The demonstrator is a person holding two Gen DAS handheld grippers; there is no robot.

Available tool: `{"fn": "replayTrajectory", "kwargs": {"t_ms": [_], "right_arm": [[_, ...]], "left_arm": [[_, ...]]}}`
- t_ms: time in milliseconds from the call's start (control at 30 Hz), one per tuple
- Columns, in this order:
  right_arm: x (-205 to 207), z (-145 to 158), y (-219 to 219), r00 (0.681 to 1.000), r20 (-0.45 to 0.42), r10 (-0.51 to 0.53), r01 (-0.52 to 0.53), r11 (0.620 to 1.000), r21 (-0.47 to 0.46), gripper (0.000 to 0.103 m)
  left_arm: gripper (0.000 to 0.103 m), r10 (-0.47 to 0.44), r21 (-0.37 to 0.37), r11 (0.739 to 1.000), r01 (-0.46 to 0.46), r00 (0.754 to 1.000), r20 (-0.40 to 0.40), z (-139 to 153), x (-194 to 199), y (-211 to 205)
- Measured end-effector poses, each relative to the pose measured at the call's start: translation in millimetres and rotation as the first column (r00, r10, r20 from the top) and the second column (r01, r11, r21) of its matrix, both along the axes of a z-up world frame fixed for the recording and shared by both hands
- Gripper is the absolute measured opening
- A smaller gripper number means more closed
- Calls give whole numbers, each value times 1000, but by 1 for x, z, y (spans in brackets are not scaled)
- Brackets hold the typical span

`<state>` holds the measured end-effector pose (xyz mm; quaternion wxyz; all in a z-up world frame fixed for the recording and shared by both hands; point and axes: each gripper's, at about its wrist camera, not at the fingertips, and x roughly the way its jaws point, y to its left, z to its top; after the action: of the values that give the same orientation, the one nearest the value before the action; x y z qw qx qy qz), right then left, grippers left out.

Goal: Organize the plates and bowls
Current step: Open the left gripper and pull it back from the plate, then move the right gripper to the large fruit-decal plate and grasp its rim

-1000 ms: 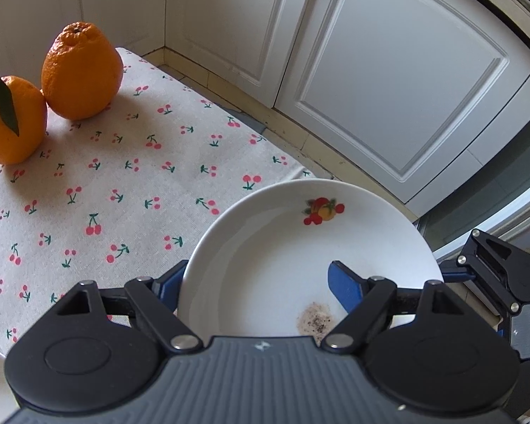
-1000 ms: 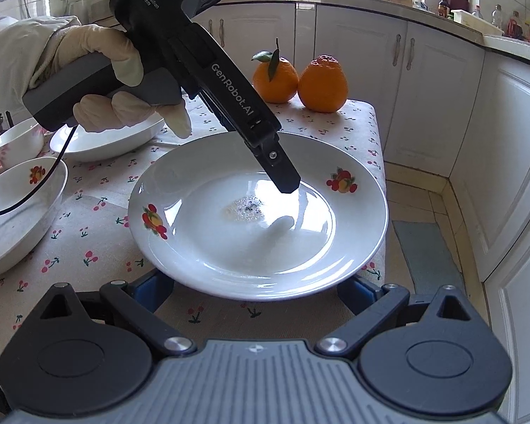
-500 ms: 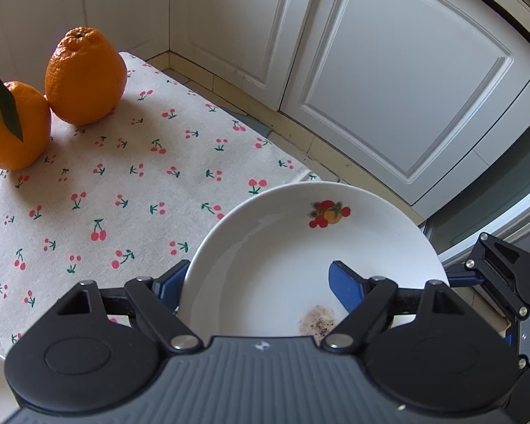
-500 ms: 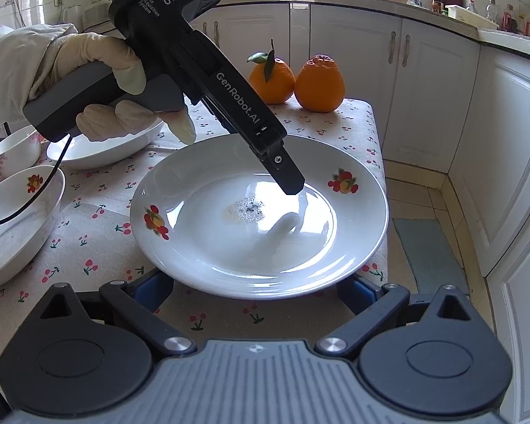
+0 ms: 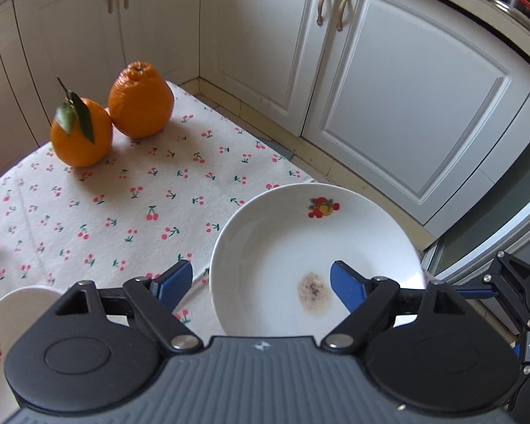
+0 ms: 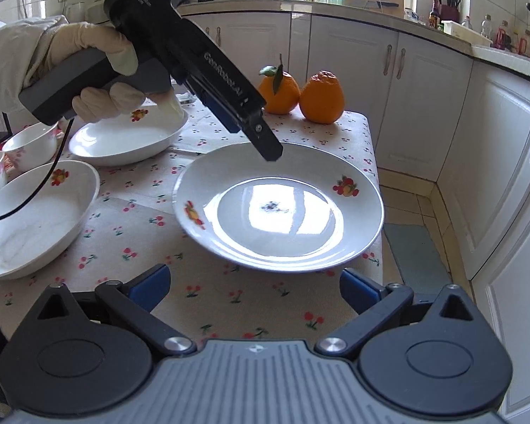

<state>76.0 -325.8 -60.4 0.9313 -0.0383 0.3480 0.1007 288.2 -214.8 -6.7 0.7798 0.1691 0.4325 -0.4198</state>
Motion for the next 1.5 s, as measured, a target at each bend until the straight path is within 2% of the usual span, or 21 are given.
{"fn": "replayTrajectory", "kwargs": {"t_ms": [133, 233, 367, 567, 733, 867, 1100, 1233, 1500], "right_arm": [[-18, 10, 19, 1000, 27, 4, -3, 1000, -20, 103], [-31, 19, 29, 999, 54, 3, -3, 1000, -3, 103], [-48, 28, 39, 996, 86, -24, 23, 1000, 16, 103], [-66, 33, 46, 992, 104, -74, 68, 996, 62, 103], [-72, 32, 53, 992, 97, -78, 73, 996, 54, 103], [-72, 32, 59, 992, 99, -82, 77, 995, 55, 103], [-66, 28, 69, 994, 69, -82, 77, 994, 72, 103], [-64, 26, 78, 996, 55, -72, 69, 996, 65, 103], [-61, 27, 92, 998, 52, -39, 35, 997, 63, 103]], "left_arm": [[86, 5, -24, 1000, -4, 998, 65, 22, -32, 23], [88, 12, -30, 1000, -9, 992, 125, 33, -57, 38], [90, 25, -31, 999, -18, 971, 239, 41, -96, 60], [90, 58, -45, 998, -46, 940, 335, 35, -148, 96], [91, 114, -59, 993, -99, 925, 363, 26, -184, 124], [95, 166, -71, 986, -150, 887, 430, 18, -215, 142], [95, 207, -79, 978, -191, 881, 425, 5, -245, 168], [95, 250, -101, 968, -229, 896, 367, -5, -251, 185], [95, 283, -60, 958, -280, 897, 338, -22, -255, 206]]}}
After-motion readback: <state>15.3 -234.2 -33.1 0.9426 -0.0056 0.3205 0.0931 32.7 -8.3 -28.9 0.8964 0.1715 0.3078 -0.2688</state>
